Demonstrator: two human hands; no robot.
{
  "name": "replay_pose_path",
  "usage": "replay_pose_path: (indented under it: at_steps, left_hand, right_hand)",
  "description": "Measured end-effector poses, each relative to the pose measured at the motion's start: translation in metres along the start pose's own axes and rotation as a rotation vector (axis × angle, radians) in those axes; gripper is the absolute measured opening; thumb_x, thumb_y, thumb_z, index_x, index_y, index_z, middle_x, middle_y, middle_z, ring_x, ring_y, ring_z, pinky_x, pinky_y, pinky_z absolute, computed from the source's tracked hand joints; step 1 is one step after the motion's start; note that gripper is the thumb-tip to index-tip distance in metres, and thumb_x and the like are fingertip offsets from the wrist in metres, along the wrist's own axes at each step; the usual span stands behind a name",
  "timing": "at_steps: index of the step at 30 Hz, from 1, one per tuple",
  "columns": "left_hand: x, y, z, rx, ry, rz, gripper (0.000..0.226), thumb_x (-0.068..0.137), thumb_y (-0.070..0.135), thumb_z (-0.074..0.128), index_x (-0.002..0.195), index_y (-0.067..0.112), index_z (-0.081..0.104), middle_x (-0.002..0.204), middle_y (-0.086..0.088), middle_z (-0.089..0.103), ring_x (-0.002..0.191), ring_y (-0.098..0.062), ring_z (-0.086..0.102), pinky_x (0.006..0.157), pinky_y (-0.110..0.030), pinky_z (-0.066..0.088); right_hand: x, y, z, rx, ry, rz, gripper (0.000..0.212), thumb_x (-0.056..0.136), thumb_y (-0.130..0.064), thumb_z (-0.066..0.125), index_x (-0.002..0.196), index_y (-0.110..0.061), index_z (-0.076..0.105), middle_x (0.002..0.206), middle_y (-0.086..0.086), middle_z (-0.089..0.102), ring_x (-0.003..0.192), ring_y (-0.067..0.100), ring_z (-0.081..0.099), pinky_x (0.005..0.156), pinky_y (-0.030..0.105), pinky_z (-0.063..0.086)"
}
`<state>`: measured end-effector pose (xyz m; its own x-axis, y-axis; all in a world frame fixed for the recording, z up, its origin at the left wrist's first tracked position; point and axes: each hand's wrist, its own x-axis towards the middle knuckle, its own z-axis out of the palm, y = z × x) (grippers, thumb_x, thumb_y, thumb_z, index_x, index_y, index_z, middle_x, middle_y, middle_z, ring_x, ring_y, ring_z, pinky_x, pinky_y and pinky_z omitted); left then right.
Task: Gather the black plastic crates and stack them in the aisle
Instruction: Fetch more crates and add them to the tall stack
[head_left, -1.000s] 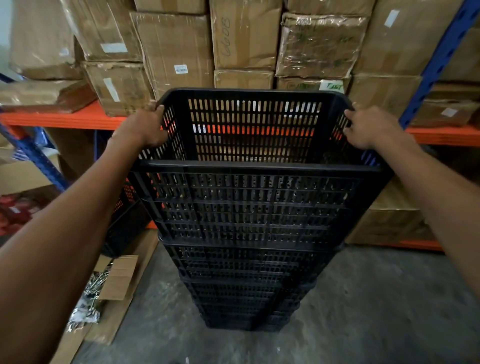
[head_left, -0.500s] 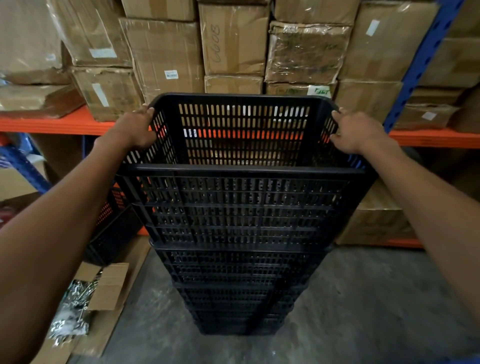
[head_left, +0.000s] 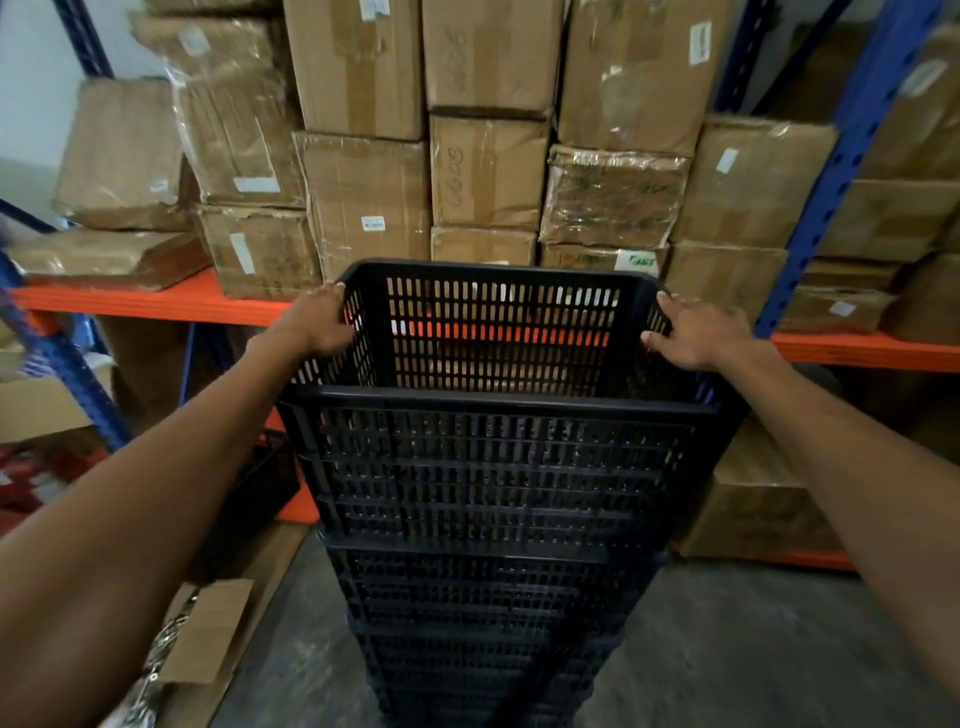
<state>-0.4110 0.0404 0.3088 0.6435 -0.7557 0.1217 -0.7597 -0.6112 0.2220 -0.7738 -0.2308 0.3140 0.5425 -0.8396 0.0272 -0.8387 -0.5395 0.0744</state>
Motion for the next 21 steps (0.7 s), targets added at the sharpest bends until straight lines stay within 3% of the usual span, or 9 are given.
replay_pose_path:
  at_steps: [3,6,9,14,17,21]
  left_hand:
    - [-0.002,-0.008,-0.023,-0.187,0.005,-0.066,0.036,0.093,0.023,0.053,0.119,0.001,0.062,0.128,-0.026,0.061,0.12,-0.039,0.057,0.098,-0.039,0.044]
    - [-0.003,-0.036,-0.054,-0.188,0.034,-0.1,0.038,0.095,0.023,0.051,0.123,0.0,0.065,0.133,-0.024,0.06,0.126,-0.035,0.055,0.102,-0.036,0.043]
    - [-0.012,-0.081,-0.083,-0.158,0.103,-0.194,0.042,0.094,0.027,0.054,0.13,0.007,0.064,0.139,-0.019,0.058,0.131,-0.033,0.052,0.106,-0.034,0.041]
    - [-0.047,-0.184,-0.112,-0.177,0.113,-0.327,0.041,0.086,0.022,0.062,0.12,0.0,0.069,0.125,-0.021,0.066,0.12,-0.033,0.06,0.1,-0.035,0.045]
    - [-0.069,-0.243,-0.107,-0.179,0.136,-0.396,0.035,0.09,0.019,0.058,0.115,-0.004,0.068,0.123,-0.018,0.067,0.119,-0.031,0.06,0.099,-0.033,0.044]
    - [-0.094,-0.336,-0.087,-0.225,0.139,-0.597,0.037,0.093,0.018,0.058,0.125,0.0,0.065,0.131,-0.017,0.063,0.122,-0.032,0.059,0.099,-0.029,0.046]
  right_hand:
    - [0.008,-0.015,-0.028,0.07,-0.026,0.054,0.076,0.095,-0.062,0.033,0.154,-0.015,0.023,0.158,0.016,0.032,0.145,0.039,0.03,0.118,0.057,0.022]
    - [0.02,-0.08,-0.072,0.24,0.134,-0.046,0.066,0.099,-0.055,0.033,0.149,-0.012,0.038,0.155,0.018,0.038,0.142,0.04,0.035,0.115,0.051,0.03]
    - [0.026,-0.185,-0.117,0.363,0.166,-0.243,0.064,0.099,-0.051,0.036,0.147,-0.009,0.041,0.154,0.018,0.039,0.142,0.037,0.037,0.115,0.044,0.034]
    - [0.006,-0.381,-0.169,0.322,0.15,-0.557,0.064,0.097,-0.049,0.044,0.146,-0.008,0.044,0.154,0.016,0.04,0.142,0.033,0.039,0.115,0.04,0.033]
    - [-0.015,-0.478,-0.166,0.273,0.127,-0.673,0.059,0.092,-0.045,0.051,0.138,-0.008,0.054,0.146,0.017,0.05,0.132,0.035,0.049,0.107,0.037,0.042]
    - [-0.03,-0.597,-0.125,0.199,0.041,-0.772,0.057,0.089,-0.04,0.054,0.136,-0.01,0.056,0.143,0.016,0.054,0.128,0.034,0.054,0.105,0.038,0.045]
